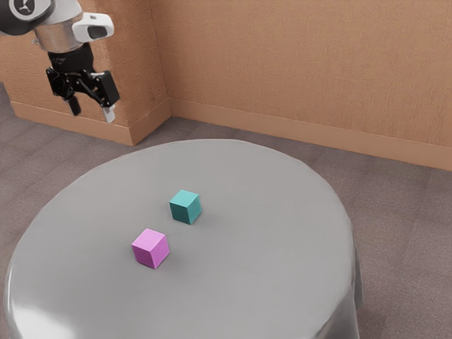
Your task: Pick up the blue block with one arm, and put the blue block on the pink block with one arm
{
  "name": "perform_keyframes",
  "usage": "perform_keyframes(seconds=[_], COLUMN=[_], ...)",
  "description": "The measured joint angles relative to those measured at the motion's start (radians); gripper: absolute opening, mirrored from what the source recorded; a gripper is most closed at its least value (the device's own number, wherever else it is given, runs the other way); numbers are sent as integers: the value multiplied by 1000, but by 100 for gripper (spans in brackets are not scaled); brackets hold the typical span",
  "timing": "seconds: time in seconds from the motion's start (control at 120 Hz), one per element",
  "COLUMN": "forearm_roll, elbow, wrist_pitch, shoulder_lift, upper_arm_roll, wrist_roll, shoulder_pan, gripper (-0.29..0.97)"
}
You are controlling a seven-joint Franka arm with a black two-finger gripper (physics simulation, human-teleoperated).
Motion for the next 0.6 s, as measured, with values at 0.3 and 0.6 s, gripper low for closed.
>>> perform_keyframes(seconds=[0.3,0.6], forearm_roll=[-34,-143], elbow=[-3,-174], wrist_pitch=[82,426], shoulder_lift=[120,357], upper_arm_roll=[-17,-36], wrist_roll=[-26,-104], shoulder_pan=[18,14], gripper=[68,68])
